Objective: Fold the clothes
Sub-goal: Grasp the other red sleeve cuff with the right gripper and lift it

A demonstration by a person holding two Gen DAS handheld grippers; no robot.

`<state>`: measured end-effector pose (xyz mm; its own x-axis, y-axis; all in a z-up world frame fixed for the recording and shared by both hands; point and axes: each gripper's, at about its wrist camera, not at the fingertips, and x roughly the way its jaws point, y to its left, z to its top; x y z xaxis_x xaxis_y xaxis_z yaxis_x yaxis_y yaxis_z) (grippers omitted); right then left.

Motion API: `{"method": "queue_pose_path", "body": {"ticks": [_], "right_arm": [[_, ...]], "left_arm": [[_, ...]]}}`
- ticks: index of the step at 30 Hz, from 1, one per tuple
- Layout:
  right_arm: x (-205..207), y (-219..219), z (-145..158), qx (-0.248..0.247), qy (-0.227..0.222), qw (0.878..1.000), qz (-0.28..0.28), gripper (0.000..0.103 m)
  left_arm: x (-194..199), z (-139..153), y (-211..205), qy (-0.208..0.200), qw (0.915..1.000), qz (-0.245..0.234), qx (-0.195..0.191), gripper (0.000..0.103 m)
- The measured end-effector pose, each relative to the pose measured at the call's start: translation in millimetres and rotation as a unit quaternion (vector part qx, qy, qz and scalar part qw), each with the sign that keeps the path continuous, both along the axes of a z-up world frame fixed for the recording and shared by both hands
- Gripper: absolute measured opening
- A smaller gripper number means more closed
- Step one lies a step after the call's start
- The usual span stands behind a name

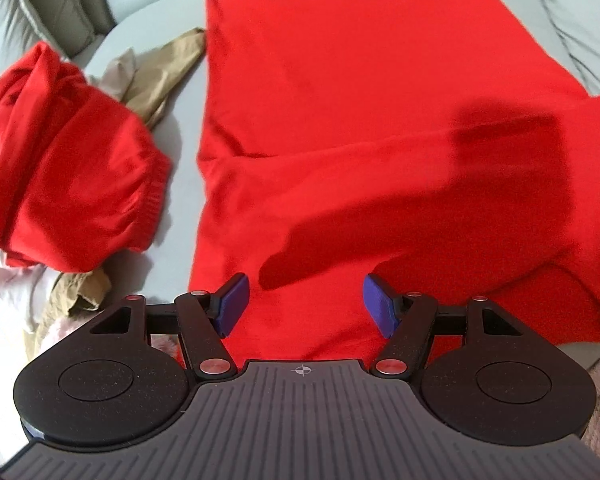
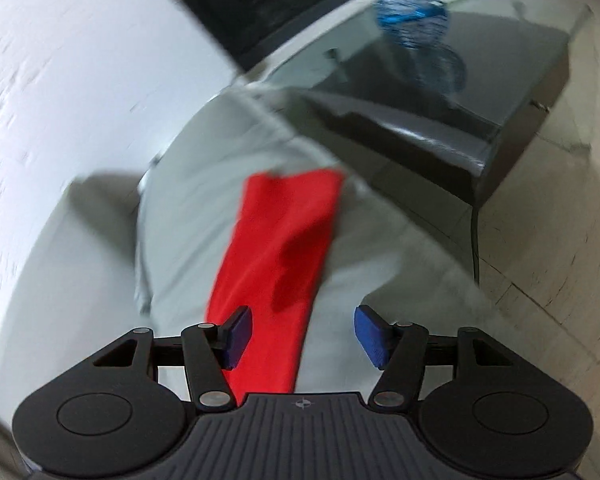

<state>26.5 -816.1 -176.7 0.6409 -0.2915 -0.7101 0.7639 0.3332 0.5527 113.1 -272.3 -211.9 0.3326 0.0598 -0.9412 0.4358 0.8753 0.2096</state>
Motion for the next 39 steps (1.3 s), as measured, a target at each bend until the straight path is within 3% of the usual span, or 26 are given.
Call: {"method": "queue_pose_path", "body": {"ticks": [6,8,10,11,12,17,19,23,26,28,30,32,34,39], "right_arm": [[19.5,-23.5,-9.7,-0.029,-0.008,0.999,-0.018,0.051],[27.8,-26.9,-8.0,-0.041,0.003,0.999,-0.013,0.042],[34.8,-28.4,-4.0,-0.056,0.017,0.998,-0.002,0.018],[35.0,-28.6,-2.4,-0.061,0.021,0.998,0.001,0.015],[40.0,-22.0,9.1,-0.094,0.042,0.995,0.009,0.01],[49.8,10.5,55.9,-0.214,0.073,0.972,0.067,0.008],[55.3,44.6,91.5,-0.276,0.068,0.952,0.113,0.007],[59.9,121.1,142.0,-0.348,0.054,0.915,0.195,0.006],[58.9,177.4,162.1,-0.383,0.047,0.89,0.245,0.006],[56.5,246.9,171.6,-0.409,0.042,0.861,0.299,0.006],[56.5,284.3,171.3,-0.42,0.044,0.847,0.324,0.006],[56.0,352.2,162.8,-0.428,0.049,0.826,0.363,0.006],[57.6,400.8,151.7,-0.415,0.048,0.82,0.392,0.006],[70.7,473.0,108.8,-0.347,0.069,0.804,0.477,0.006]], "left_arm": [[8.3,2.2,7.8,-0.003,0.9998,0.012,0.018,0.069],[8.4,4.1,9.1,-0.006,0.9997,0.013,0.019,0.069],[8.1,6.7,10.3,-0.007,0.9998,0.012,0.017,0.069],[7.1,8.8,11.6,-0.009,0.9998,0.012,0.014,0.069],[6.4,10.5,12.2,-0.01,0.9998,0.013,0.012,0.069],[1.7,23.6,19.7,-0.02,0.9995,0.018,-0.016,0.069],[0.2,28.3,22.6,-0.024,0.9992,0.017,-0.028,0.069],[-7.2,45.7,33.4,-0.039,0.997,0.02,-0.065,0.069],[-9.5,61.3,43.5,-0.048,0.9947,0.027,-0.087,0.069],[-10.8,74.6,52.6,-0.057,0.9932,0.029,-0.097,0.069],[-12.1,87.8,62.7,-0.072,0.9916,0.031,-0.103,0.069],[-13.1,102.6,78.6,-0.093,0.9894,0.036,-0.106,0.069],[-12.1,112.5,97.0,-0.107,0.9868,0.048,-0.112,0.069],[-9.9,129.2,160.9,-0.131,0.9767,0.11,-0.13,0.069]]}}
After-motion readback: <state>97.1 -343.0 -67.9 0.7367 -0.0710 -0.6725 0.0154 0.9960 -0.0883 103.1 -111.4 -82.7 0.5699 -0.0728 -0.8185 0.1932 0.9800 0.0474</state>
